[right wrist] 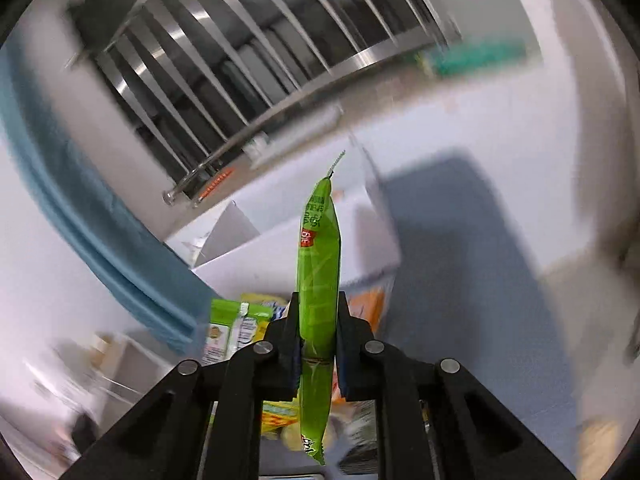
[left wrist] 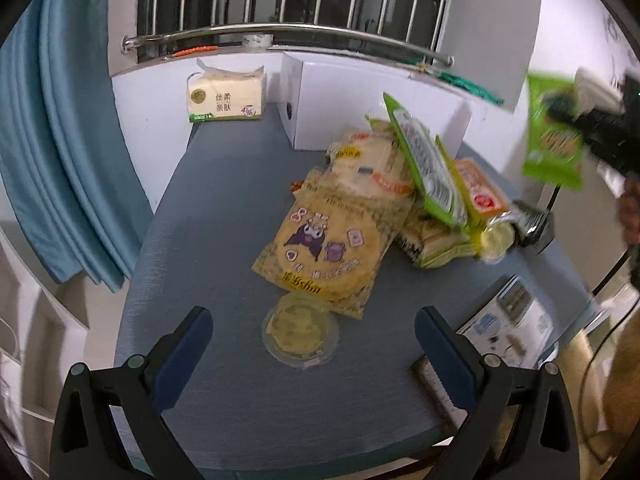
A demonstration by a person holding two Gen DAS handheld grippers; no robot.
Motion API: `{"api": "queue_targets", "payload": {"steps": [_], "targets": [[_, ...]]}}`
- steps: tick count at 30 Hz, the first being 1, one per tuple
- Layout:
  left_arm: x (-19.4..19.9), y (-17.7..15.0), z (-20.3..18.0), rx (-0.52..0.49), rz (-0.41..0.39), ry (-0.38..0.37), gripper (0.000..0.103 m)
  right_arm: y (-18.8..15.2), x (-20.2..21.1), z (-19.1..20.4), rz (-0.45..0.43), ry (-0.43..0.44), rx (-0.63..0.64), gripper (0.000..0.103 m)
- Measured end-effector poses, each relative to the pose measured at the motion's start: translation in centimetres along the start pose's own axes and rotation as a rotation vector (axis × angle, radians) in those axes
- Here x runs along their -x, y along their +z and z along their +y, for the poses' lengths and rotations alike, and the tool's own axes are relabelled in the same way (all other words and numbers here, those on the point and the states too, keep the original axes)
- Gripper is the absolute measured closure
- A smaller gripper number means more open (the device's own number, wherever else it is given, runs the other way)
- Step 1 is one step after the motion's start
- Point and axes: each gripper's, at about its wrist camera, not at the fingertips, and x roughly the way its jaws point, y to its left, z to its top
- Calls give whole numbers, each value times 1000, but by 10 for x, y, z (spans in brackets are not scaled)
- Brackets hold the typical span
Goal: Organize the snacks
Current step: 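Grasp and lift the green packet with right tool while left grasps clear round cup, then carry the green packet and clear cup into the white box and release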
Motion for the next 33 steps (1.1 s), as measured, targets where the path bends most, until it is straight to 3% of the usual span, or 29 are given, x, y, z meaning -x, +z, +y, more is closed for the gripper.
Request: {"api": "queue_targets", "payload": {"steps": [4, 9, 10, 11, 12, 14, 20, 24, 28, 29, 33], "targets": [[-9, 1, -2, -33, 22, 29, 0, -13, 28, 50, -76, -48, 230, 89], [-21, 3, 0, -53, 49, 60, 1, -32, 49, 72, -81, -10, 280, 89], [-21, 3, 0, -55, 49, 53, 13, -35, 51, 74, -77, -5, 279, 89], [-21, 2, 1, -53, 49, 37, 39, -38, 52, 76, -74, -1, 276, 89], [-23, 1, 3, -46, 59, 25, 52, -41, 53, 77, -68, 2, 274, 89], [-20, -1, 5, -41, 42, 35, 61, -46, 57, 76, -60, 9, 266, 89], [-8, -5, 10, 0, 23, -6, 62, -49, 63, 68, -57, 12, 234, 89], [19, 3, 5, -9, -48, -46, 62, -51, 64, 66, -56, 8, 231, 89], [40, 27, -2, -23, -123, -76, 63, -52, 62, 67, -54, 18, 228, 89], [45, 34, -4, -25, -141, -88, 70, -52, 60, 67, -54, 19, 226, 89], [51, 73, -14, -77, -193, -112, 70, -46, 52, 69, -45, 35, 229, 89]]}}
